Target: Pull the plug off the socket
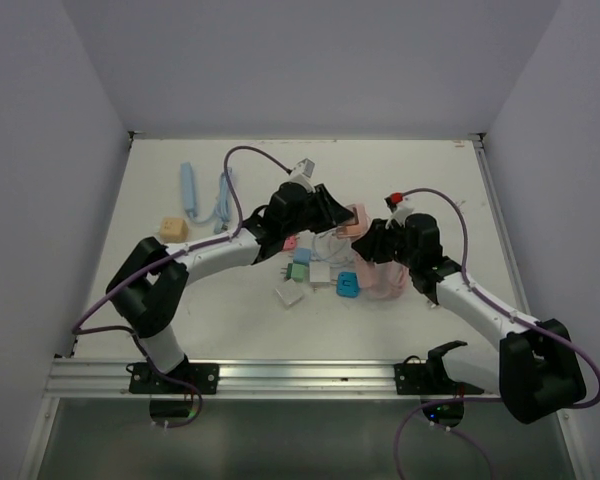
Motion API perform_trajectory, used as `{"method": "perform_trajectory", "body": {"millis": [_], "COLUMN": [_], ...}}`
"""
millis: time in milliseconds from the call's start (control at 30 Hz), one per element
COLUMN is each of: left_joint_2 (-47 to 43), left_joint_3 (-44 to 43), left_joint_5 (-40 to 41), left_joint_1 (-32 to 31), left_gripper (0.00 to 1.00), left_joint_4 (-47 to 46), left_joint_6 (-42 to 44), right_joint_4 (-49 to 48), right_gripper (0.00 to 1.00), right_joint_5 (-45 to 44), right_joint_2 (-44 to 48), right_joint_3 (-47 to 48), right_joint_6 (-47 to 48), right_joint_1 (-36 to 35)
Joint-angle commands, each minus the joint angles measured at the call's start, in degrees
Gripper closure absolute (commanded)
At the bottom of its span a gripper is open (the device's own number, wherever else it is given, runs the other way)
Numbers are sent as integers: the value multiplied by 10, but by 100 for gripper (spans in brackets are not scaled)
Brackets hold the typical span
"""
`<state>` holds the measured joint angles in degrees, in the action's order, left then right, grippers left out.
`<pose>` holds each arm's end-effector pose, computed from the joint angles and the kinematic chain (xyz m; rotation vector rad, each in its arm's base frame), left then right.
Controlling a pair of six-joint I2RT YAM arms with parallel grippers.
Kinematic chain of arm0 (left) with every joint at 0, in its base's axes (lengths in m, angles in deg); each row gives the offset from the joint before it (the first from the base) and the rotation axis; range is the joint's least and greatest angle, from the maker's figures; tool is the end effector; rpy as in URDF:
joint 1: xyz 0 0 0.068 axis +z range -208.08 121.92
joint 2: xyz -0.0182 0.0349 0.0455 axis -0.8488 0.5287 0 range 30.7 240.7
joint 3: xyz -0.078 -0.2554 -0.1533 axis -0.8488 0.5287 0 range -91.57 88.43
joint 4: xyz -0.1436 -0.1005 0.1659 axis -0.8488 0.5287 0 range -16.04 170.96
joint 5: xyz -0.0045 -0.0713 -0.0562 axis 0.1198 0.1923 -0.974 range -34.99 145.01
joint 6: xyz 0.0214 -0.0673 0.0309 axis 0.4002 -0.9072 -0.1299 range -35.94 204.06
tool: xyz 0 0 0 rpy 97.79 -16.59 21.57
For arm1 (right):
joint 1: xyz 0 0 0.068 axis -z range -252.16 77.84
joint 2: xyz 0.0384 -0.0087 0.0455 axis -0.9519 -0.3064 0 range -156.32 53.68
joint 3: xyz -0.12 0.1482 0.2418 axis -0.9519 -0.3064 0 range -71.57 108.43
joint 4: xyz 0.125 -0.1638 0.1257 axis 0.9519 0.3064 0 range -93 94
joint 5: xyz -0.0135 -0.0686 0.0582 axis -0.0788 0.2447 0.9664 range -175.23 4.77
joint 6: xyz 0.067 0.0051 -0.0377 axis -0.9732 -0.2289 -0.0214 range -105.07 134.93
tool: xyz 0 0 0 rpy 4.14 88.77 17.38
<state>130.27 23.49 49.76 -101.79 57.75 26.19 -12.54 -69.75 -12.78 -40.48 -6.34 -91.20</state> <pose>0.2994 -0.2946 0.2879 -0.1905 2.1010 -1.2391 0.2217 0.0950 0.2485 -0.1361 2.0743 0.7120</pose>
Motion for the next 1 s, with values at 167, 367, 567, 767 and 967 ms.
{"method": "perform_trajectory", "body": {"millis": [167, 367, 567, 767, 967], "left_joint_2": [-98, -134, -176, -204, -213], "left_joint_3": [34, 77, 97, 123, 200], "left_joint_5": [26, 38, 46, 50, 19], "left_joint_1": [-5, -2, 5, 47, 123], "left_gripper": [100, 100, 100, 100, 100], "left_joint_4": [-37, -49, -41, 7, 6], "left_joint_6": [31, 28, 28, 50, 65], "right_joint_4": [39, 58, 80, 74, 49], "right_gripper": [100, 100, 100, 100, 100], "right_joint_5": [-105, -108, -130, -96, -36], "right_joint_2": [-13, -23, -29, -8, 33], "right_joint_3": [27, 25, 29, 24, 13], "right_joint_6": [-18, -39, -39, -32, -24], "right_joint_1": [19, 56, 64, 68, 68]}}
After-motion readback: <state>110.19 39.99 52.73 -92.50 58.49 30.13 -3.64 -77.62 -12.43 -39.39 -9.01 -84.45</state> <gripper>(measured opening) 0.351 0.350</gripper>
